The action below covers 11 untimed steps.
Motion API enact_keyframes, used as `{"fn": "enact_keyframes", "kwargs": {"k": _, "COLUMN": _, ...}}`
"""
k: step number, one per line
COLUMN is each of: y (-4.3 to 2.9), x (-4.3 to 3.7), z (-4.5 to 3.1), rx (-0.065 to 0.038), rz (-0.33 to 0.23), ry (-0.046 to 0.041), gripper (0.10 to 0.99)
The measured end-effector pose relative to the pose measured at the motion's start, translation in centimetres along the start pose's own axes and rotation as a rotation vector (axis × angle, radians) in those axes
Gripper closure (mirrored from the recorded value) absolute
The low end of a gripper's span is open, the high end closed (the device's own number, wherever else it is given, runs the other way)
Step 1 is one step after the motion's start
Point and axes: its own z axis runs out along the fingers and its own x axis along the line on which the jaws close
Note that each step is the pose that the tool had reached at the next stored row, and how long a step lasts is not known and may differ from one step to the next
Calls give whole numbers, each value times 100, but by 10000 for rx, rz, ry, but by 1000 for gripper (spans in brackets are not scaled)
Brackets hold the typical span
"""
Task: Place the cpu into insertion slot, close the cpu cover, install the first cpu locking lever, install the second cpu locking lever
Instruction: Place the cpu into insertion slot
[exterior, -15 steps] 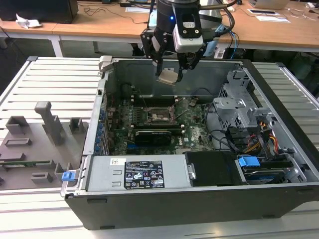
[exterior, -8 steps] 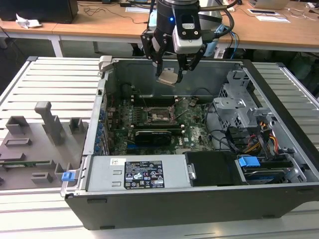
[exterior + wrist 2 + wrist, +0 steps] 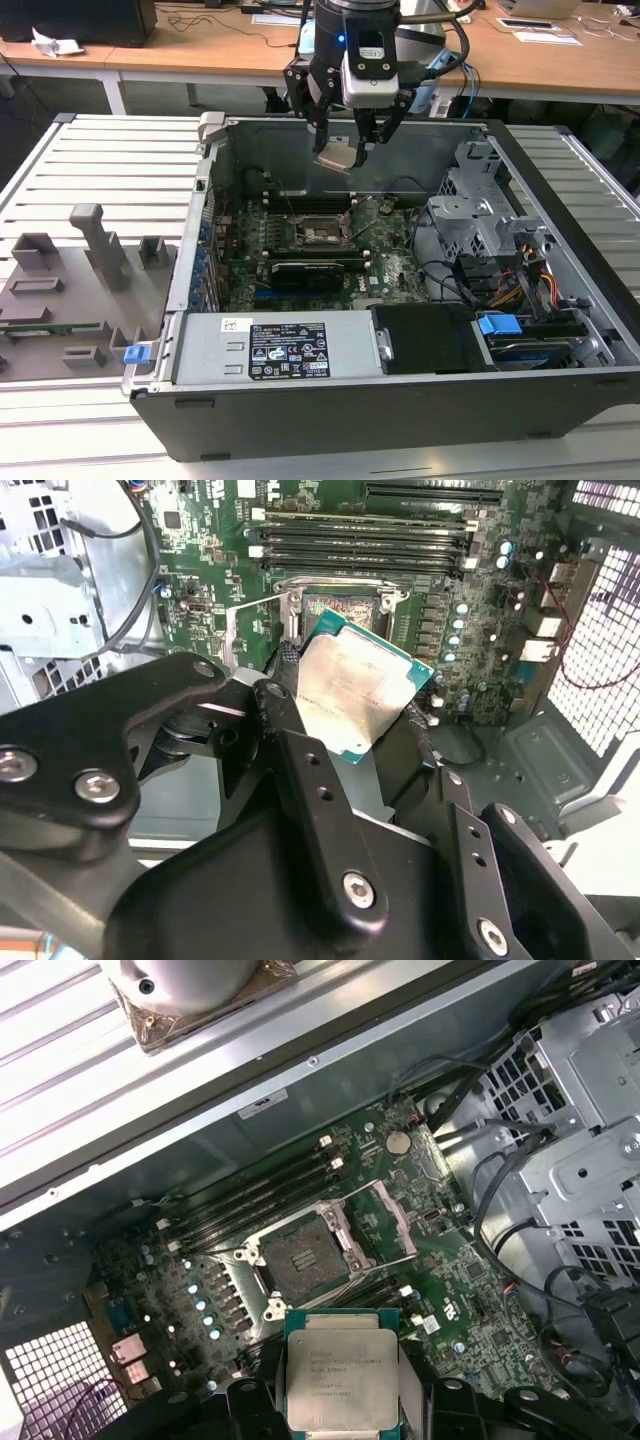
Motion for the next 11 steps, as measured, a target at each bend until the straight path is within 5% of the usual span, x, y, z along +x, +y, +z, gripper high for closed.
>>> {"fn": "enact_keyframes", "kwargs": {"k": 11, "y": 0, "x": 0, "z": 5, "rx": -14, "rz": 834, "ry": -62, "gripper": 545}}
